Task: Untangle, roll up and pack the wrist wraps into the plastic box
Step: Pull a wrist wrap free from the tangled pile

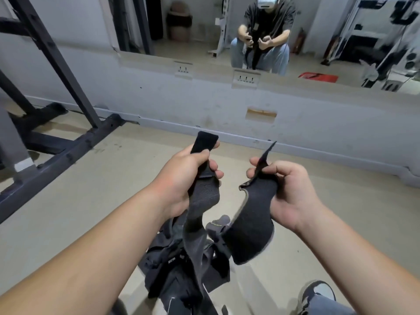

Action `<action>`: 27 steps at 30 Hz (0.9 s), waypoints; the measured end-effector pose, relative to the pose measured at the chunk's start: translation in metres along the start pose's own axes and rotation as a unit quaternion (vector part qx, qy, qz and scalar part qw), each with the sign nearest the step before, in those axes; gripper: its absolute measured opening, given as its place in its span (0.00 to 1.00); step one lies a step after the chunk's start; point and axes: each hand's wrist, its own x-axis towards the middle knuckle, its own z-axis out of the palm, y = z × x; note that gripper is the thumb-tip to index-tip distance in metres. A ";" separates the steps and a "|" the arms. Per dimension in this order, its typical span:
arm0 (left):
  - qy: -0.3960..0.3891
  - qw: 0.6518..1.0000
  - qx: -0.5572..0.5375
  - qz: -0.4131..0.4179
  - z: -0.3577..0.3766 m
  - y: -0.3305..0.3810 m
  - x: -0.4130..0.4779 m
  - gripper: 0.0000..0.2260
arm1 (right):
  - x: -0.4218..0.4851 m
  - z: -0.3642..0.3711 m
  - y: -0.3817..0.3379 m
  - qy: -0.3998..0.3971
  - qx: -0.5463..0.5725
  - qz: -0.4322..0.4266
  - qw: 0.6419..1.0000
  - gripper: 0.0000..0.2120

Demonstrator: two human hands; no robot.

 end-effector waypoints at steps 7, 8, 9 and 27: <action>-0.040 0.994 -0.047 -0.092 -0.006 0.014 0.006 0.24 | 0.020 -0.010 0.005 0.038 -0.154 -0.053 0.986 0.08; -0.037 0.994 -0.046 -0.090 -0.005 0.014 0.007 0.22 | 0.022 -0.010 0.007 0.042 -0.163 -0.063 0.984 0.08; -0.033 0.995 -0.031 -0.086 -0.004 0.013 0.008 0.21 | 0.023 -0.009 0.009 0.042 -0.168 -0.070 0.982 0.09; -0.009 0.971 0.196 0.136 0.008 -0.009 0.009 0.09 | 0.031 -0.016 0.009 0.047 -0.114 -0.066 0.990 0.05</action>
